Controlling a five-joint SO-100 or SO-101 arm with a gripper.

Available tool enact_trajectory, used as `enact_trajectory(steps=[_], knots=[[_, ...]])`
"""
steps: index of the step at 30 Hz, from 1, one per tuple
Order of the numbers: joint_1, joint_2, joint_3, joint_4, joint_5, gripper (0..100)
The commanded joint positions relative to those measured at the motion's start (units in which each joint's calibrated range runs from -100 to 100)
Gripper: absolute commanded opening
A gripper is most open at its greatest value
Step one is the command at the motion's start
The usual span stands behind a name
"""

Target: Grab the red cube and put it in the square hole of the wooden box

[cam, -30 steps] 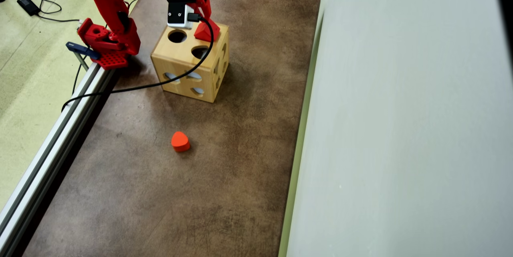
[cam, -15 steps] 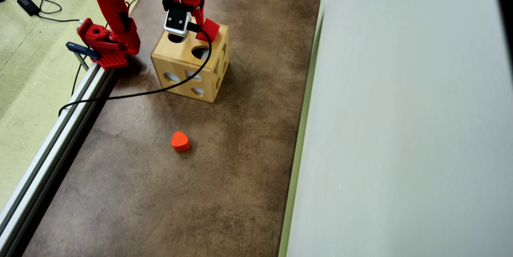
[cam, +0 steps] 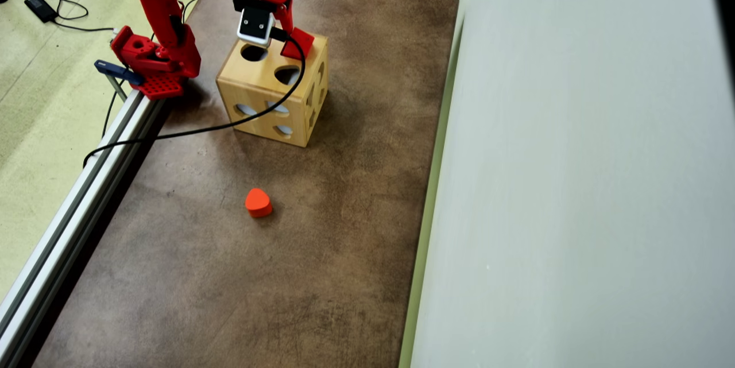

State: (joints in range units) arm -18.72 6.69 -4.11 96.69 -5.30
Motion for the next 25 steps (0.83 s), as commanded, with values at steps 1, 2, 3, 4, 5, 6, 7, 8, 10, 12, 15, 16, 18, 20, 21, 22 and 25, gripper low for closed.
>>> enact_trajectory(steps=[1, 2, 3, 4, 5, 6, 7, 8, 10, 12, 15, 16, 18, 20, 21, 22, 25], knots=[[-1.3, 7.5, 6.2, 1.3, 0.1, 10], [-1.4, 7.5, 6.3, 1.3, 0.1, 3], [-1.4, 7.5, 6.3, 1.3, 0.1, 0], [-1.4, 7.4, 6.1, 1.3, 0.0, 0], [-1.4, 7.4, 6.0, 1.3, 0.0, 2], [-1.4, 7.4, 5.9, 1.3, 0.0, 4], [-1.4, 7.4, 6.0, 1.3, -0.1, 4], [-1.4, 6.8, 6.0, 1.3, -0.1, 4], [-1.4, 3.1, 5.6, 1.3, 0.1, 3], [-1.4, -4.3, 5.5, 1.3, 0.1, 2], [-1.2, -19.7, 5.5, 1.3, 0.1, 2], [-0.9, -25.2, 5.5, 1.3, 0.2, 2], [-0.6, -36.1, 5.5, 1.3, 0.2, 2], [-0.6, -46.6, 6.3, 1.3, 0.2, 2], [-0.6, -51.0, 6.5, 1.3, 0.2, 2], [-0.6, -54.9, 6.5, 1.3, 0.2, 2], [-0.6, -64.7, 6.6, 1.3, 0.2, 2]])
